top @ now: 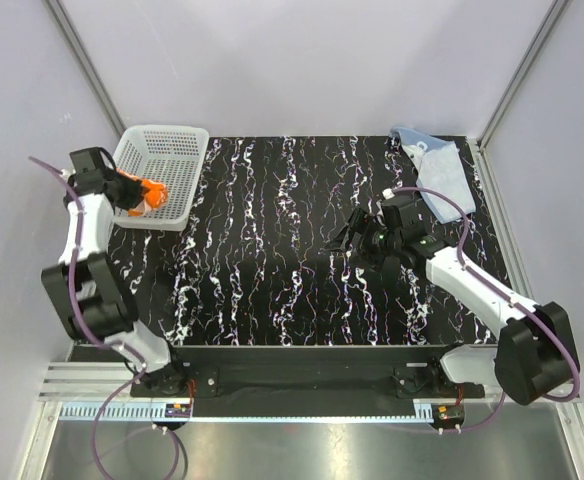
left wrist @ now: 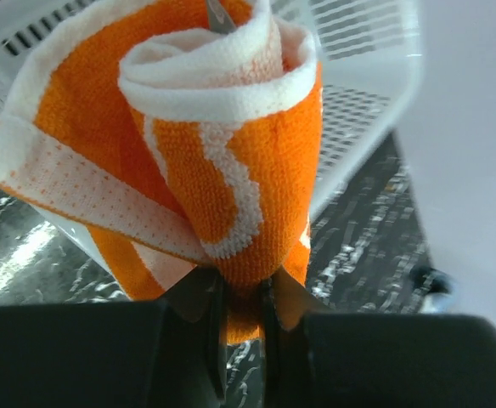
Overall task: Roll the towels
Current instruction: Place the rolled towel into the container
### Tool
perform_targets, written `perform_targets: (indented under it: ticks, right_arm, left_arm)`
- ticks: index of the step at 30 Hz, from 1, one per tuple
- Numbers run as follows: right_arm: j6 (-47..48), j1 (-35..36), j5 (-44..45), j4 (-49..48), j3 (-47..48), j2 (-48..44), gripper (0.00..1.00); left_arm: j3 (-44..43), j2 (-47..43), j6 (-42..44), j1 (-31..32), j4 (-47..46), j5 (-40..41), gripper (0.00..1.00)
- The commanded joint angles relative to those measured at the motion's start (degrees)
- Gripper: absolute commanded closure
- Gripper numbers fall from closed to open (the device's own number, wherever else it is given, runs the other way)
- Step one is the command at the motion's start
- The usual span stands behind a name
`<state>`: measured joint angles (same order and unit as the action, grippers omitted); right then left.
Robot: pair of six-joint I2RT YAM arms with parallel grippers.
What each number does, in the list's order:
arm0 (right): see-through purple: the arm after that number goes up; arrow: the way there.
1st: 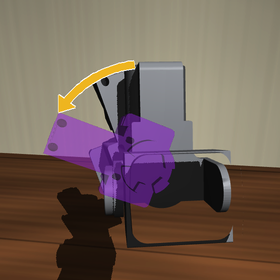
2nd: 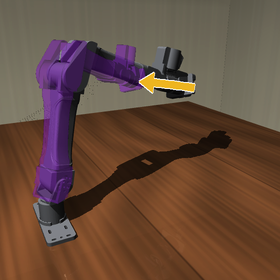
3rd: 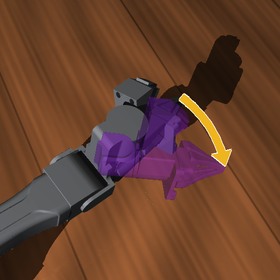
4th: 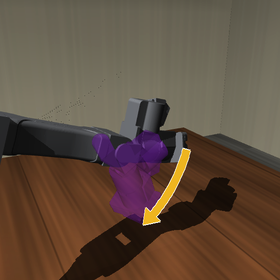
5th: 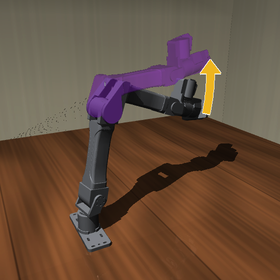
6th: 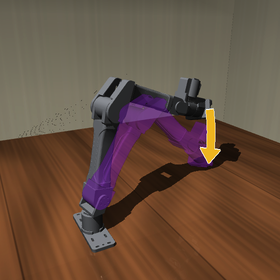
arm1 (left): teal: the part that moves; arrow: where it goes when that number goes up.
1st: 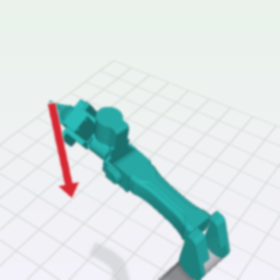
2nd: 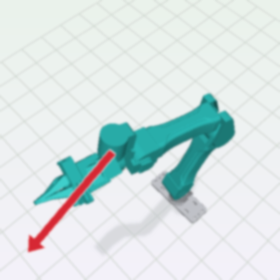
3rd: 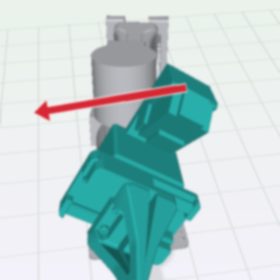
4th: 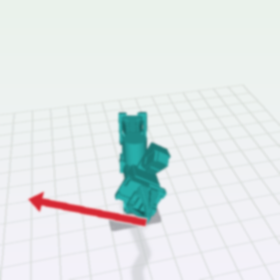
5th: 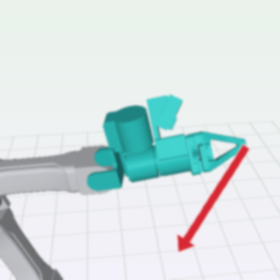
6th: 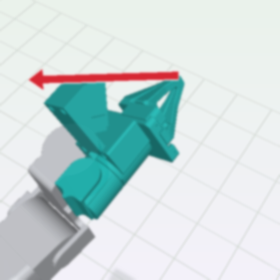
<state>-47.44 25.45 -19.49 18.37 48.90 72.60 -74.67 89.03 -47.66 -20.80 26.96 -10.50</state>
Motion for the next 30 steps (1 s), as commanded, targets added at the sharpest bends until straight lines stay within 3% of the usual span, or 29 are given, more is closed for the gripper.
perform_targets:
  ticks: [1, 6, 10, 14, 20, 26, 30]
  right_arm:
    - [1.38, 0.04, -1.17, -0.97, -0.12, 0.96, 0.12]
    - [1.74, 0.12, -0.03, -1.75, -0.65, 2.46, 0.12]
    - [2.26, 0.04, -0.90, -3.25, -0.22, 6.58, 0.12]
    - [3.76, -0.05, -1.43, -3.87, 0.84, 10.45, 0.12]
    - [4.99, 0.12, -2.49, -4.75, 1.98, 15.38, 0.13]
    - [5.60, 0.04, -3.54, -6.15, 2.25, 19.15, 0.14]
    - [5.60, 0.04, -4.42, -7.21, 3.04, 21.53, 0.14]
  left_arm:
    - [-6.26, 8.31, 2.22, 0.23, 0.90, 0.86, 1.00]
    - [-15.84, 23.43, 0.29, 0.41, 0.90, -4.00, 1.00]
    - [-24.09, 30.91, -2.26, 1.11, -1.20, -6.45, 1.00]
    - [-28.06, 35.41, -5.24, 2.34, -9.62, -8.48, 1.00]
    - [-38.25, 45.43, -9.64, 2.87, -10.42, -9.18, 1.00]
    - [-38.79, 49.21, -13.59, 3.04, -23.76, -11.38, 1.00]
    - [-38.53, 52.20, -17.55, 3.13, -32.13, -13.40, 0.93]
